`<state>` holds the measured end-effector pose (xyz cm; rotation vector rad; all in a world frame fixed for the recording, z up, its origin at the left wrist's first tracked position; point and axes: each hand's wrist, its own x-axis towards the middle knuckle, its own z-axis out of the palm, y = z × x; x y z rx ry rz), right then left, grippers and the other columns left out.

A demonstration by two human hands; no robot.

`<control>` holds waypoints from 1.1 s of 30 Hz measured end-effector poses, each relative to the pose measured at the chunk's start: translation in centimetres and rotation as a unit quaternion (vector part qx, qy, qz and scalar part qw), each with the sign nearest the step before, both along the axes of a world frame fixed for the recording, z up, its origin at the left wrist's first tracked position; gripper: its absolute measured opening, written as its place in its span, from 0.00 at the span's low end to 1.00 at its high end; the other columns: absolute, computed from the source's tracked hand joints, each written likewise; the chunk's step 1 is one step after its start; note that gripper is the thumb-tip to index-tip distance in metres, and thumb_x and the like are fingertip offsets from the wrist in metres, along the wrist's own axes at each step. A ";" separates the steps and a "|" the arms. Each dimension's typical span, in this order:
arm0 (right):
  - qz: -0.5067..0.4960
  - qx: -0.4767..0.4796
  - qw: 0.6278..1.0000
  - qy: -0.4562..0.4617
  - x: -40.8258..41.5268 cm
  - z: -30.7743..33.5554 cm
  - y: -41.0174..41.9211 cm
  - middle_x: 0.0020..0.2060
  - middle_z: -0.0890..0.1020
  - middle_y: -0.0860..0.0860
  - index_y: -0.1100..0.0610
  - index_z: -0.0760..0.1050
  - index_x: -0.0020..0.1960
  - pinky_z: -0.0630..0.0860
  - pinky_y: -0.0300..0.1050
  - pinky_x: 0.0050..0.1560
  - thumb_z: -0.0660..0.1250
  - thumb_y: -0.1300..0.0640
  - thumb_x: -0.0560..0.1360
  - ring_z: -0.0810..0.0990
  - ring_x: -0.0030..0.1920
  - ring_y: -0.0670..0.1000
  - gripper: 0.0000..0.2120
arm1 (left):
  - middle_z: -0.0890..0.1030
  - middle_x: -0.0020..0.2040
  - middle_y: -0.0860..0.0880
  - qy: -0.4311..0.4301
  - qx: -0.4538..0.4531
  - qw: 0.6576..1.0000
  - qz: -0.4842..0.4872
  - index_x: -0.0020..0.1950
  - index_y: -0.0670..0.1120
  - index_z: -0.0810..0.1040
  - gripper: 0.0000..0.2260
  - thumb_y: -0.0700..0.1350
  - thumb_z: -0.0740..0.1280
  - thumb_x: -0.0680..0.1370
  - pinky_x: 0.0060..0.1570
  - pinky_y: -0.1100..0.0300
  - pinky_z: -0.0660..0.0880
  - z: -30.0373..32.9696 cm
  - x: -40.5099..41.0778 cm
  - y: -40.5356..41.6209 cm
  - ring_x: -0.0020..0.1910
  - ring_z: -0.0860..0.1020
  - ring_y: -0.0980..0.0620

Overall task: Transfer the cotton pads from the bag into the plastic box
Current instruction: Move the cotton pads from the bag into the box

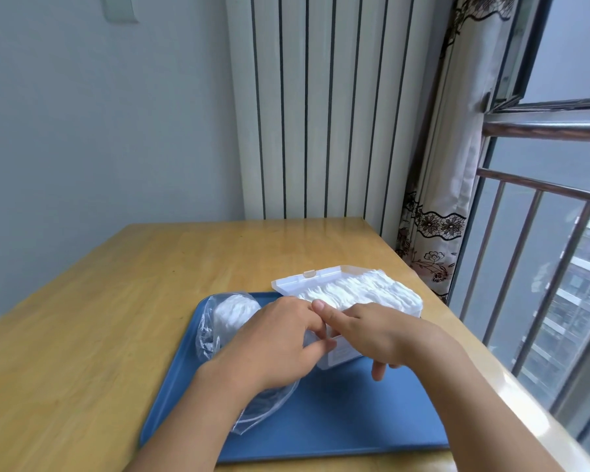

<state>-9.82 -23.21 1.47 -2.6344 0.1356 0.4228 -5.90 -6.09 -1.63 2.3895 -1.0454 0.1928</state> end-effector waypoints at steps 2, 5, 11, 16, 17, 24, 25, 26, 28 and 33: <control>0.021 0.064 0.996 -0.057 -0.1 0.2 -0.1 0.49 0.83 0.51 0.50 0.77 0.51 0.70 0.41 0.29 0.47 0.28 0.78 0.82 0.27 0.52 0.31 | 0.83 0.46 0.59 0.021 -0.081 0.996 -0.034 0.42 0.51 0.85 0.06 0.51 0.72 0.75 0.52 0.54 0.79 0.9 -0.5 0.2 0.49 0.82 0.58; 0.038 0.189 0.951 -0.240 -0.4 0.9 -0.6 0.36 0.85 0.50 0.57 0.83 0.40 0.69 0.39 0.28 0.62 0.49 0.82 0.79 0.25 0.54 0.18 | 0.86 0.43 0.55 0.031 -0.303 0.952 0.008 0.42 0.49 0.85 0.03 0.47 0.73 0.73 0.50 0.62 0.79 3.3 -0.4 1.6 0.46 0.83 0.59; 0.246 0.210 0.937 -0.130 -1.9 -0.1 2.8 0.41 0.87 0.48 0.57 0.86 0.54 0.78 0.38 0.46 0.64 0.66 0.76 0.83 0.40 0.44 0.14 | 0.83 0.48 0.51 0.103 -0.155 0.925 0.330 0.52 0.47 0.82 0.15 0.58 0.69 0.77 0.53 0.56 0.74 5.0 4.0 6.7 0.52 0.81 0.47; 0.247 -0.034 0.931 -0.265 -0.3 -4.2 6.7 0.54 0.77 0.52 0.54 0.76 0.56 0.77 0.50 0.52 0.59 0.70 0.74 0.78 0.48 0.56 0.17 | 0.70 0.29 0.41 0.178 -0.061 0.927 0.325 0.30 0.43 0.71 0.25 0.58 0.63 0.81 0.31 0.56 0.61 2.1 5.5 6.9 0.33 0.72 0.39; 0.240 -0.050 0.932 -0.266 0.1 -4.8 7.0 0.56 0.74 0.51 0.55 0.73 0.62 0.77 0.52 0.51 0.60 0.72 0.73 0.78 0.49 0.57 0.21 | 0.67 0.28 0.44 0.187 -0.103 0.921 0.326 0.28 0.46 0.66 0.25 0.57 0.64 0.81 0.32 0.56 0.60 1.2 5.6 6.8 0.32 0.68 0.43; 0.185 -0.120 0.933 -0.286 1.6 -5.7 7.8 0.66 0.65 0.51 0.54 0.53 0.80 0.77 0.48 0.43 0.65 0.73 0.71 0.75 0.41 0.54 0.42 | 0.80 0.34 0.46 0.290 -0.320 0.856 0.282 0.39 0.38 0.79 0.24 0.60 0.70 0.70 0.43 0.54 0.70 -3.4 6.3 8.6 0.35 0.75 0.49; 0.177 -0.119 0.930 -0.299 1.8 -5.4 7.9 0.59 0.70 0.51 0.55 0.62 0.76 0.74 0.46 0.41 0.66 0.71 0.71 0.72 0.40 0.52 0.36 | 0.81 0.33 0.47 0.289 -0.325 0.857 0.277 0.38 0.38 0.78 0.21 0.57 0.71 0.72 0.44 0.53 0.70 -3.4 6.2 8.8 0.34 0.75 0.48; 0.172 -0.118 0.924 -0.320 1.9 -5.1 8.3 0.50 0.71 0.49 0.55 0.68 0.70 0.72 0.46 0.38 0.67 0.70 0.70 0.70 0.38 0.51 0.30 | 0.81 0.32 0.47 0.291 -0.325 0.858 0.270 0.36 0.40 0.78 0.17 0.53 0.72 0.75 0.44 0.54 0.70 -3.4 6.3 8.9 0.34 0.75 0.48; 0.168 -0.135 0.917 -0.337 1.8 -4.3 9.1 0.38 0.63 0.46 0.56 0.73 0.55 0.67 0.47 0.35 0.68 0.69 0.69 0.69 0.35 0.52 0.17 | 0.81 0.32 0.46 0.316 -0.324 0.855 0.253 0.36 0.45 0.77 0.12 0.49 0.71 0.76 0.45 0.53 0.69 -3.5 6.4 9.1 0.36 0.75 0.47; 0.222 -0.132 0.884 -0.389 1.0 -3.6 10.2 0.30 0.60 0.45 0.52 0.60 0.35 0.62 0.44 0.32 0.70 0.68 0.65 0.66 0.31 0.53 0.20 | 0.75 0.29 0.49 0.327 -0.312 0.856 0.251 0.34 0.47 0.72 0.16 0.45 0.65 0.82 0.36 0.56 0.66 -3.4 6.7 8.9 0.31 0.70 0.49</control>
